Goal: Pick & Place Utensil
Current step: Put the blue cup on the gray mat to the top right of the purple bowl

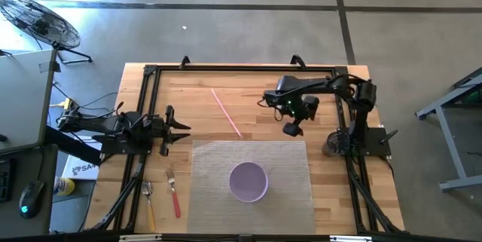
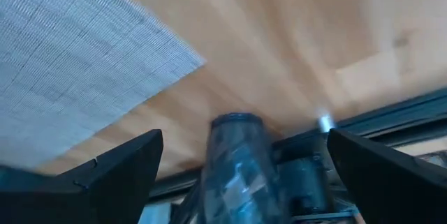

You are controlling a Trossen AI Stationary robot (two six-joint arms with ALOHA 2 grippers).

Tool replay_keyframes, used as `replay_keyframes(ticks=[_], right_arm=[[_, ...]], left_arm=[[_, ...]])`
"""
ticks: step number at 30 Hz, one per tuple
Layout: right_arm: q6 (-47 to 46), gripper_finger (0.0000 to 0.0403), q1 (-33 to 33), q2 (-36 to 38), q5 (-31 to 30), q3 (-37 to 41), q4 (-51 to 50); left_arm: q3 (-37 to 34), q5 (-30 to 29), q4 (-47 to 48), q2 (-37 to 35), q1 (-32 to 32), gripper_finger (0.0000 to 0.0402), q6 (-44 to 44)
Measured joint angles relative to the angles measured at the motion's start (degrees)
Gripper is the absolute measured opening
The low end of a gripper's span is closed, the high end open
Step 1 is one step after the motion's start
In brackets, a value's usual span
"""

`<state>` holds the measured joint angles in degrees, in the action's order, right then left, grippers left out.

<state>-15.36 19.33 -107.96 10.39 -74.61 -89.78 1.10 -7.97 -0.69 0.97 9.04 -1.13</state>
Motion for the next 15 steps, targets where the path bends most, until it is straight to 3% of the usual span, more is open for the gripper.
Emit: replay_keyframes(ticks=[3,15], right_arm=[[-1.15,0.0397,-0.32,0.02,4.71,4.6,-0.3],[-3.68,0.0397,-5.54,0.06,11.13,21.43,-0.15]], left_arm=[[0.0,-0.02,0.0,0.0,-0.01,0.0101,0.0],[0.0,-0.01,0.0,0.01,0.0,0.0101,0.0]])
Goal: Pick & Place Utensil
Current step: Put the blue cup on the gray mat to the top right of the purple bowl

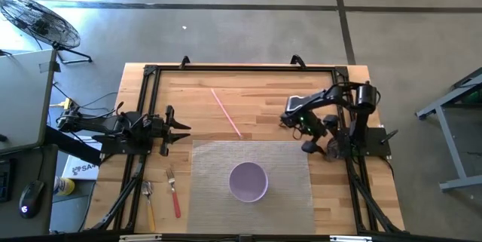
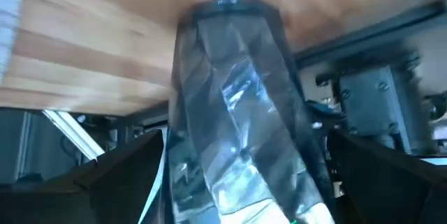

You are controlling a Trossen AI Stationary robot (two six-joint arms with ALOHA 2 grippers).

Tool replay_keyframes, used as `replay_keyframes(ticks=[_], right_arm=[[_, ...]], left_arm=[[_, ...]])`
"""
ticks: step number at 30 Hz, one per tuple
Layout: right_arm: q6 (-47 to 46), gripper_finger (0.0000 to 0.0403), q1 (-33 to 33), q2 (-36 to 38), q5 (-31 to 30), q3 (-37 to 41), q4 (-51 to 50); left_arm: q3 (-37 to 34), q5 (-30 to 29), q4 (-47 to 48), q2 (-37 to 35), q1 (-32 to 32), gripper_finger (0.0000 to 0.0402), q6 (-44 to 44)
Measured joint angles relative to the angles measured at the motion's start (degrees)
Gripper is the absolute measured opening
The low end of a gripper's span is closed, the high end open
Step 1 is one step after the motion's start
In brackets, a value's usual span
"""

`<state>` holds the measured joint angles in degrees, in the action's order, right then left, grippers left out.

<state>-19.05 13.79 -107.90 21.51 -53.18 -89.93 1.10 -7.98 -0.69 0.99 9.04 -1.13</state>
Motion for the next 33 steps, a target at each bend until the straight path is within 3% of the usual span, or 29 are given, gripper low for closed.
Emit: replay_keyframes(ticks=[14,33], right_arm=[[-0.59,0.0397,-4.93,-0.02,4.91,4.85,2.06],[-0.5,0.0385,-4.91,-0.02,5.96,5.35,3.81]], left_arm=[[0.0,0.0,0.0,-0.01,0.0,0.0101,0.0],[0.0,0.01,0.0,-0.01,-0.02,0.0101,0.0]])
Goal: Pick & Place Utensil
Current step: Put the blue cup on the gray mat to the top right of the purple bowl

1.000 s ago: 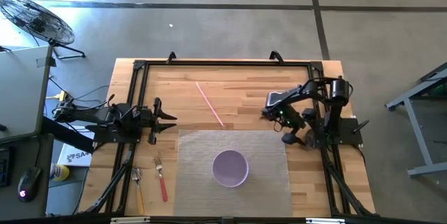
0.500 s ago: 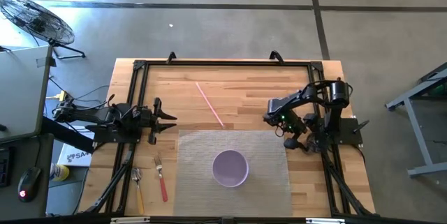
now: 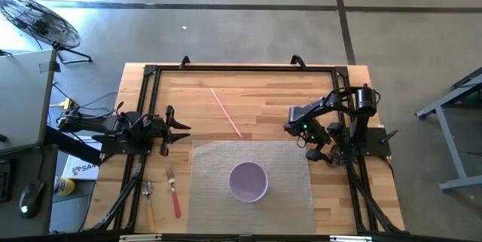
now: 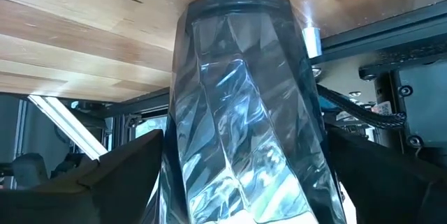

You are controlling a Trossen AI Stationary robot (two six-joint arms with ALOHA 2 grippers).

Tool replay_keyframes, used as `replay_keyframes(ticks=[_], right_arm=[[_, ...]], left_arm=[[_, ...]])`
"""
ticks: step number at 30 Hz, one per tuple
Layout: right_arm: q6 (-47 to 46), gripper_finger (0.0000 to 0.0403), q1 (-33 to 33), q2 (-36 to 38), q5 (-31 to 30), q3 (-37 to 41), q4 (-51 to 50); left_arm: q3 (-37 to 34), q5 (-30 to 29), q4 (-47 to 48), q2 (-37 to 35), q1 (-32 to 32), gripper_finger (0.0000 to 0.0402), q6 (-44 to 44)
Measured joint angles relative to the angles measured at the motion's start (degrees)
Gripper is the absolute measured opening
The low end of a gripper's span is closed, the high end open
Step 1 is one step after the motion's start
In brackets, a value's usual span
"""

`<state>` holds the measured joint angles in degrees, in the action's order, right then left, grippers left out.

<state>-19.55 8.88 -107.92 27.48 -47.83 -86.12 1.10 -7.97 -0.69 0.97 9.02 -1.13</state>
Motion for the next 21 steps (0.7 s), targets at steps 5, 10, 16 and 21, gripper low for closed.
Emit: replay_keyframes(ticks=[5,10,16,21], right_arm=[[-0.1,0.0364,0.09,0.0,0.82,-0.1,-1.31],[0.04,0.0363,0.17,0.0,0.93,-0.11,-2.17],[-0.71,0.0363,1.17,-0.04,0.83,-3.12,-4.1],[-2.1,0.0362,3.07,-0.07,1.17,-10.84,-3.85]], left_arm=[[0.0,0.0,0.0,0.0,0.01,0.0101,-0.01],[0.0,0.0,0.0,0.02,0.02,0.0101,0.0],[0.0,0.0,0.0,0.0,0.02,0.0101,0.0],[0.0,0.0,0.0,0.01,0.01,0.0101,-0.01]])
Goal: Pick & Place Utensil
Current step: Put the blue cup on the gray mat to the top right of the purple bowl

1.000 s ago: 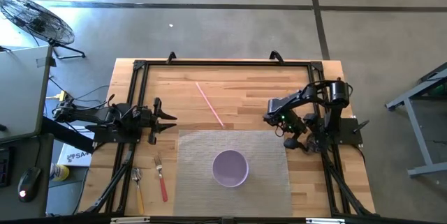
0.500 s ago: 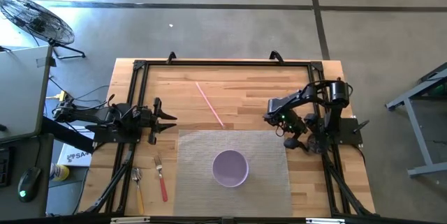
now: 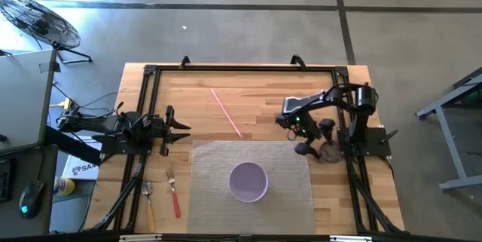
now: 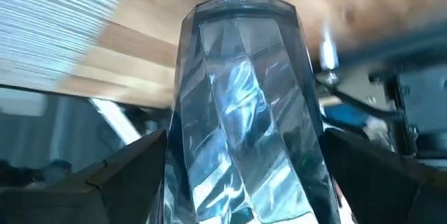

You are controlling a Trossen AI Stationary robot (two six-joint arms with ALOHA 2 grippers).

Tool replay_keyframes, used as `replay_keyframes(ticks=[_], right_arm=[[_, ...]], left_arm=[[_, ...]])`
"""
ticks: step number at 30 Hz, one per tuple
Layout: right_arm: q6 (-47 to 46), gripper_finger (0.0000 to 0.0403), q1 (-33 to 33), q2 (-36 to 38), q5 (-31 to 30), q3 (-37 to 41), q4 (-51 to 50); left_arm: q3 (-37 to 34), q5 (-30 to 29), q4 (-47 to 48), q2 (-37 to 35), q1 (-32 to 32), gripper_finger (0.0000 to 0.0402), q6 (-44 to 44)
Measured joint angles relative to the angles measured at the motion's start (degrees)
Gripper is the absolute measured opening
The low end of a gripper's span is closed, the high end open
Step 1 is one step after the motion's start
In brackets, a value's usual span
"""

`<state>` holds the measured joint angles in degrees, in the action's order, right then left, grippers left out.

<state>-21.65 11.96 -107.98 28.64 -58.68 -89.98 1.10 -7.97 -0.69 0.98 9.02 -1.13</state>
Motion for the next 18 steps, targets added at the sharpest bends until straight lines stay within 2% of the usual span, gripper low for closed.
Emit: replay_keyframes(ticks=[9,13,18], right_arm=[[-5.79,0.0362,3.64,0.0,2.18,-10.72,0.09],[-7.84,0.0362,4.2,-0.86,3.52,-11.04,1.15],[-7.53,0.0362,3.73,-3.55,8.72,-10.32,5.92]], left_arm=[[0.0,-0.02,0.0,-0.01,0.0,0.0101,0.01],[0.0,-0.01,0.0,-0.01,0.01,0.0101,0.0],[0.0,-0.02,0.0,-0.01,0.0,0.0101,0.01]])
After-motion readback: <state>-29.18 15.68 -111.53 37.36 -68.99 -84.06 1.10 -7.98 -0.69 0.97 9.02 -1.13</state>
